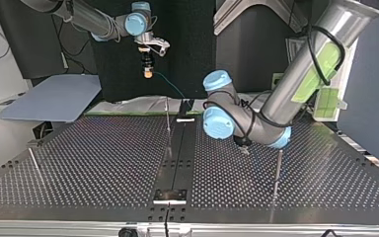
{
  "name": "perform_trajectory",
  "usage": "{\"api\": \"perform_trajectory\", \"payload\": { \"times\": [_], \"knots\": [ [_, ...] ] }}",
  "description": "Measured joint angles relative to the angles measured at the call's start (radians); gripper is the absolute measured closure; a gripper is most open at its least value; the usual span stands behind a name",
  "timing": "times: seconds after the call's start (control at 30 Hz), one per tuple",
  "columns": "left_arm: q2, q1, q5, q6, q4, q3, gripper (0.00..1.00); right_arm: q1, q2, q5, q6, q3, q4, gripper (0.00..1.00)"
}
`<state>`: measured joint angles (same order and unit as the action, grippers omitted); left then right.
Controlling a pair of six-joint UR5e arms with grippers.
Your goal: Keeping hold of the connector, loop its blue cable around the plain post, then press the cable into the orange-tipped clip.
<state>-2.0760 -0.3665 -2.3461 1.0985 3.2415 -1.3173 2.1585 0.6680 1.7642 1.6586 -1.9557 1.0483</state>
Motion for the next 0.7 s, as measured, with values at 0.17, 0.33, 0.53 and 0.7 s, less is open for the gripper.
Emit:
{"api": "perform_trajectory", "payload": {
  "times": [0.17, 0.33, 0.53, 0.7],
  "knots": [
    [-0.032, 0.0, -0.005, 0.002, -0.027, 0.0, 0.0, 0.001, 0.0, 0.0, 0.0, 0.0, -0.002, 1.0],
    [-0.071, 0.003, -0.003, 0.007, -0.041, -0.001, 0.0, 0.001, 0.0, 0.0, -0.001, 0.0, -0.002, 1.0],
    [-0.102, 0.009, 0.0, 0.014, -0.064, -0.001, 0.0, 0.002, 0.0, 0.0, -0.002, 0.0, -0.001, 1.0],
    [-0.13, 0.014, 0.005, 0.017, -0.068, -0.001, 0.0, 0.002, 0.0, 0.0, -0.002, 0.0, 0.0, 1.0]
  ]
}}
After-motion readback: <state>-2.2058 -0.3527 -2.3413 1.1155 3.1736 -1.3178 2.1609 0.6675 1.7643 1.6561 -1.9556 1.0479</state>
